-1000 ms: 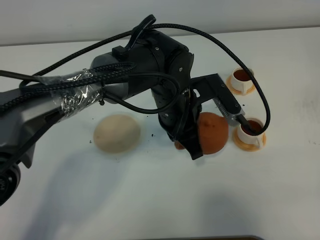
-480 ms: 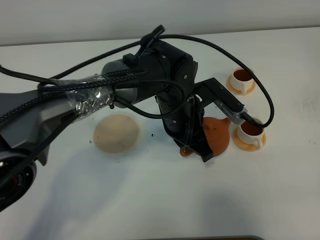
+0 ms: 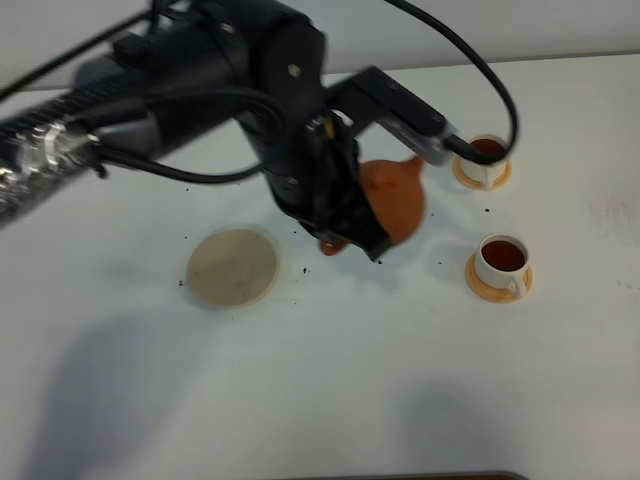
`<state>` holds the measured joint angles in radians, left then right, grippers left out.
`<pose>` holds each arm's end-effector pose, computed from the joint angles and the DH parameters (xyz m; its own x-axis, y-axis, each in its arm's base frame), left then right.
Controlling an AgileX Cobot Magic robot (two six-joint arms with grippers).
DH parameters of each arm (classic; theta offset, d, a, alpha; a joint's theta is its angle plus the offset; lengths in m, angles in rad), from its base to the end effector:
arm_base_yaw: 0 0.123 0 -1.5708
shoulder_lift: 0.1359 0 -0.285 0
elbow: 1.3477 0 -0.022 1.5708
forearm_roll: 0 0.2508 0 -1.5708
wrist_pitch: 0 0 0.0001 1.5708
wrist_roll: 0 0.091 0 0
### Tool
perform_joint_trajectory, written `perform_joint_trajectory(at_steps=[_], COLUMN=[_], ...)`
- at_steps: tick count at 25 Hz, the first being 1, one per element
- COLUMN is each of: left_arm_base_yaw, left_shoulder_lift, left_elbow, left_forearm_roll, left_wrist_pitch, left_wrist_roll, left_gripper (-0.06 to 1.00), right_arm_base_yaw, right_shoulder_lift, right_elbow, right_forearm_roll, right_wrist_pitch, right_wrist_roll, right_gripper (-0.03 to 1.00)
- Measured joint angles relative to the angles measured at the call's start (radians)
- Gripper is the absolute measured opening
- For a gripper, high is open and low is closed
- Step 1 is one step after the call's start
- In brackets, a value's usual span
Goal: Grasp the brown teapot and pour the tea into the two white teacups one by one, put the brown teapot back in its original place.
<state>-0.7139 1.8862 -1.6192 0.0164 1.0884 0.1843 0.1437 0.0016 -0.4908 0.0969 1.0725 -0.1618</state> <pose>0.3047 -0.2622 0.2694 -0.5840 0.7582 -0.2899 0.7771 0.6254 0.0705 -0.0053 0.0070 0.2741 -0.4413 -0.1798 -0.8792 -0.2693 0.9611 -0.0613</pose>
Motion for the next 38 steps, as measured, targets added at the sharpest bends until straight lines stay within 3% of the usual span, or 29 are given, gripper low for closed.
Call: perform_joint_trajectory(at_steps=[4,8,14,18,22,38], left_arm_base_yaw=[0.065,0.130,0.211,0.255,0.292,0.310], left_shoulder_lift=[-0.056,-0.134,-0.214,-0.217,-0.217,-0.107], left_elbow=[0.041,0.196,0.483,0.593,0.635,0.639], left_forearm_roll=[0.032,0.047,0.029,0.002,0.021,-0.005], left_wrist_pitch=[0.061,0.031,-0.174,-0.316,-0.404,-0.516], left_wrist_roll=[-0.084,-0.159,-0.275,-0.314,-0.363,-0.374], left_gripper=[0.11,0.11,0.11,0.11,0.11,0.11], right_arm_base_yaw=[0.000,0.000,0.000,0.000,0.000,0.000], right_shoulder_lift=[0.000,0.000,0.000,0.000,0.000,0.000], right_elbow=[0.000,0.000,0.000,0.000,0.000,0.000], right_forearm_roll=[0.000,0.002,0.002,0.002,0.002,0.003], right_wrist_pitch=[0.000,0.000,0.000,0.000,0.000,0.000], right_wrist_roll=[0.000,0.000,0.000,0.000,0.000,0.000], right_gripper=[0.24,0.24,0.24,0.24,0.24,0.24])
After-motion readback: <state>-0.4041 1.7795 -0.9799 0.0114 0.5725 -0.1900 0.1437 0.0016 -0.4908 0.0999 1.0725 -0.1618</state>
